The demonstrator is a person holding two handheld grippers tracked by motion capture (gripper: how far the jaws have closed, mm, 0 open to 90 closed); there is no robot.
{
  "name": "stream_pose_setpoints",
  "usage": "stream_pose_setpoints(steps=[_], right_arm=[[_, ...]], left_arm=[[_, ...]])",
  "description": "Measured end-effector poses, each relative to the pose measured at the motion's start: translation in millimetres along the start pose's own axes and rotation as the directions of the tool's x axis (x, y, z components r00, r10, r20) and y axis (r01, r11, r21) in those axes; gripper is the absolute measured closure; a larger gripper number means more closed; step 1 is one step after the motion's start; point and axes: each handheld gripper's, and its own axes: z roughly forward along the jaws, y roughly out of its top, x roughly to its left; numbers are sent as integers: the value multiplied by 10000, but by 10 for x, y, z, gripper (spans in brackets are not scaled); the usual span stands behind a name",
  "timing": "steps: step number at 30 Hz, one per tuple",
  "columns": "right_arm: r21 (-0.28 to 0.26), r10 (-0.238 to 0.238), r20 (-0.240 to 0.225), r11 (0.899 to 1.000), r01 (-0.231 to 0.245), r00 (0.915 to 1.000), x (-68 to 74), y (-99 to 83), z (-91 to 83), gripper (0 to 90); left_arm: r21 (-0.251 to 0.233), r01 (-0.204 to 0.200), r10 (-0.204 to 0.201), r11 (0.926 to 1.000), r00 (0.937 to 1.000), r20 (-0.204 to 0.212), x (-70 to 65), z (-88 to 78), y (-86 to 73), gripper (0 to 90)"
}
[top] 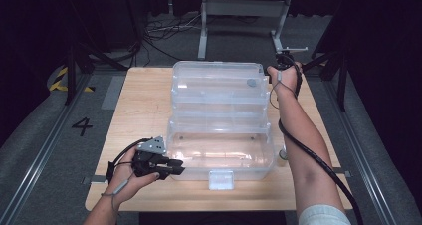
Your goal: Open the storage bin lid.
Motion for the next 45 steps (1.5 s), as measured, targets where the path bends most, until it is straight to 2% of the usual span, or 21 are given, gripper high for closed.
stream_pose_setpoints(steps=[27,33,37,45], right_arm=[[225,308,31,9993,-308,9995,-60,-57,118,838],[112,160,117,9998,-161,9998,-54,-70,120,819],[-198,1,227,9998,4,9997,-29,-61,54,728],[-803,-565,244,9951,583,9981,38,0,-286,686]], left_arm=[[26,-9,9,10000,10000,15,2,0,4,733],[123,24,-24,9999,10000,-31,-4,2,15,728],[419,-17,22,9991,9999,-116,-18,24,49,679],[129,-178,177,9998,9998,132,-14,9,139,641]])
